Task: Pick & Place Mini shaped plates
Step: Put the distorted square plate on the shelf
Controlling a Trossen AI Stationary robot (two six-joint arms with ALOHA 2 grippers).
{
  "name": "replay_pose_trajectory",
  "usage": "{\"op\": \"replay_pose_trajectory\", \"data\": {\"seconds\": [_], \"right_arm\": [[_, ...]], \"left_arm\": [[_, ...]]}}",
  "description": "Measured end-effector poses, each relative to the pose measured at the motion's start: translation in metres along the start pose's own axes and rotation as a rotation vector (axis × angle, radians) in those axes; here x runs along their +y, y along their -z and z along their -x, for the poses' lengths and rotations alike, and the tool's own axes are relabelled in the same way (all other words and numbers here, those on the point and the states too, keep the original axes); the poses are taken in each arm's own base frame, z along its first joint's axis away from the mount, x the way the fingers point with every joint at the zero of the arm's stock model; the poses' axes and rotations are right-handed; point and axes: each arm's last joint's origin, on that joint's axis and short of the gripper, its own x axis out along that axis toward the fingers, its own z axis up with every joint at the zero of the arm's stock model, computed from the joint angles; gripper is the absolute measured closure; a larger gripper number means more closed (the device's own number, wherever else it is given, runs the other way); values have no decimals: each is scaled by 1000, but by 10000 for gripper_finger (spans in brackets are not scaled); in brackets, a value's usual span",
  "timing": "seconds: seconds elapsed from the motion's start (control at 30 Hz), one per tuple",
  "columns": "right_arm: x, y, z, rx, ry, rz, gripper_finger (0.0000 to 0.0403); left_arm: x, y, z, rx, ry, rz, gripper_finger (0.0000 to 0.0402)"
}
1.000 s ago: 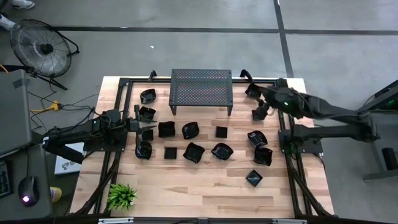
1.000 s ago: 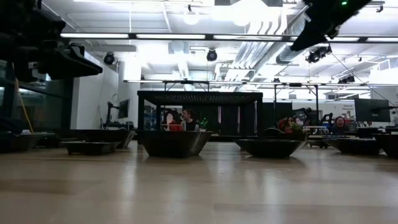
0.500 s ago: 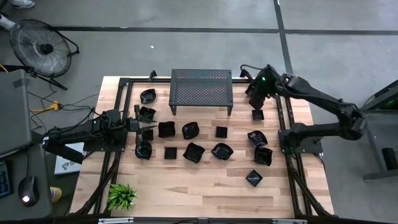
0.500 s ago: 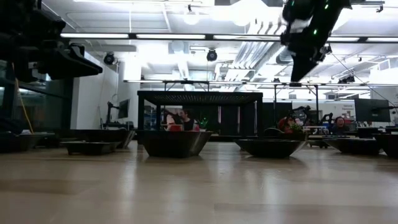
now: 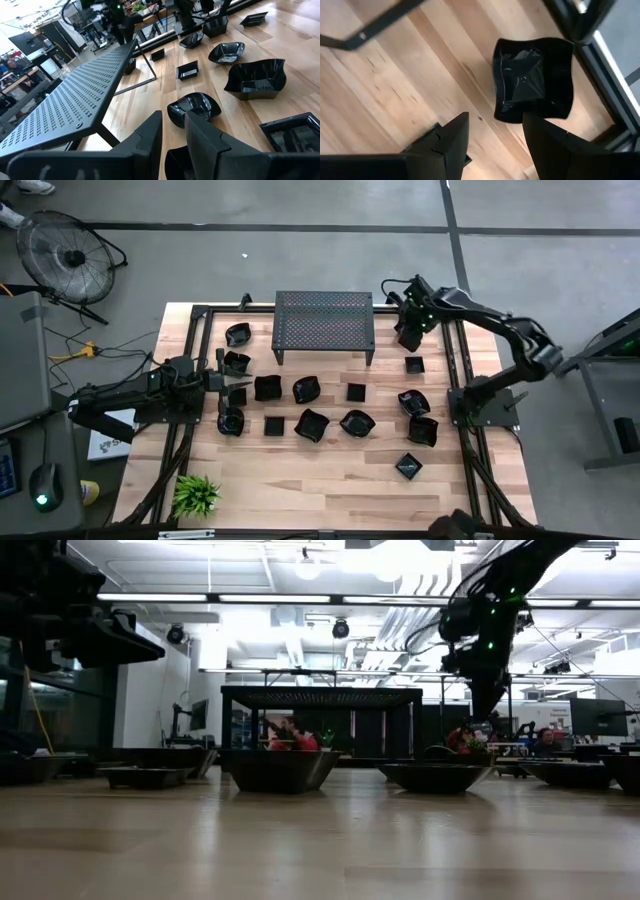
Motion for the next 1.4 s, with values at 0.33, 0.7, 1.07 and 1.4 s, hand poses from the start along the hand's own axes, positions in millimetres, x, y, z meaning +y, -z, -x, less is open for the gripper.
{"op": "replay_pose_trajectory", "data": {"seconds": [0.33,0.7,1.07,1.4], "right_arm": [[-2,-10,-33,53,-8,16,222],[-5,-13,-50,91,57,-57,222],[-7,-13,-50,89,87,-230,222],[-6,-13,-50,86,51,-168,222]], "left_arm": [[0,0,0,0,0,0,321],[0,0,0,-1,0,0,321],[0,0,0,0,0,0,321],[0,0,0,0,0,0,321]]}}
